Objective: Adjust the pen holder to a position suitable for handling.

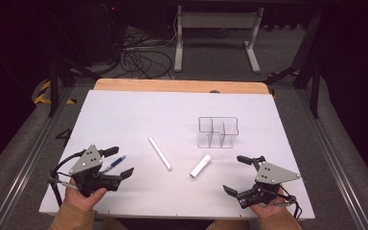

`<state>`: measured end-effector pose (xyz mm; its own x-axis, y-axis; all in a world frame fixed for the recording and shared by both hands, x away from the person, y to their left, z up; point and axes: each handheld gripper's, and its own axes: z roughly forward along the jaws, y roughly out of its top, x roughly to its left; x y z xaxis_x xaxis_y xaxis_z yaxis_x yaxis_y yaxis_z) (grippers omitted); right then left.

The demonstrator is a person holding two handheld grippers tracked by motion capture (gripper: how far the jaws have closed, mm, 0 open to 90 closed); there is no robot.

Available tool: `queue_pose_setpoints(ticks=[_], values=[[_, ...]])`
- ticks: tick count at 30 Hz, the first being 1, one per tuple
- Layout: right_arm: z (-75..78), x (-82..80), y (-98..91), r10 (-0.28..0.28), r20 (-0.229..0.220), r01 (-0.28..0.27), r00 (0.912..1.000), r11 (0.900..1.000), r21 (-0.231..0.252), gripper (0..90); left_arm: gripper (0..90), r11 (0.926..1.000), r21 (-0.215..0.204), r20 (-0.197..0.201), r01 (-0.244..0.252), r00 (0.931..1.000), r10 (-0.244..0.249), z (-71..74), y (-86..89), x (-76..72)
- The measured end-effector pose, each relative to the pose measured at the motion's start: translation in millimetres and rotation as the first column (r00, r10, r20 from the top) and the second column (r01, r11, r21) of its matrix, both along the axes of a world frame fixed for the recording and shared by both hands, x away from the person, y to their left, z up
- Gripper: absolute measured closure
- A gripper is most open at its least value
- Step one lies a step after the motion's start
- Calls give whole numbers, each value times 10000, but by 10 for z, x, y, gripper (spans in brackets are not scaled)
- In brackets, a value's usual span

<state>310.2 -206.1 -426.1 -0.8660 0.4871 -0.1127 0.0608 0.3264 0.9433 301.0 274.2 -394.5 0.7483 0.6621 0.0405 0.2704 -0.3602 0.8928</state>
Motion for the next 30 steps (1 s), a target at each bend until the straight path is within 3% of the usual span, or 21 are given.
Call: queue_pose_setpoints(ticks=[3,7,16,23,30], values=[[-3,1,2,8,-24,-8,10000,10000,-15,3,164,9999,92,-186,80,9998,-79,20,16,19],[-4,1,6,34,3,-34,10000,10000,-30,6,167,9990,-312,-511,314,9981,-330,47,58,53],[-11,3,9,102,-33,-102,9999,9999,-51,7,184,9972,744,-738,-116,9971,171,48,92,136],[-14,-3,26,189,-19,-189,9998,9998,-97,10,207,9938,1070,-1133,-307,9926,428,32,171,217],[-12,-4,20,193,-20,-193,9998,9998,-109,10,208,9897,1365,-1258,-440,9902,614,16,190,259]])
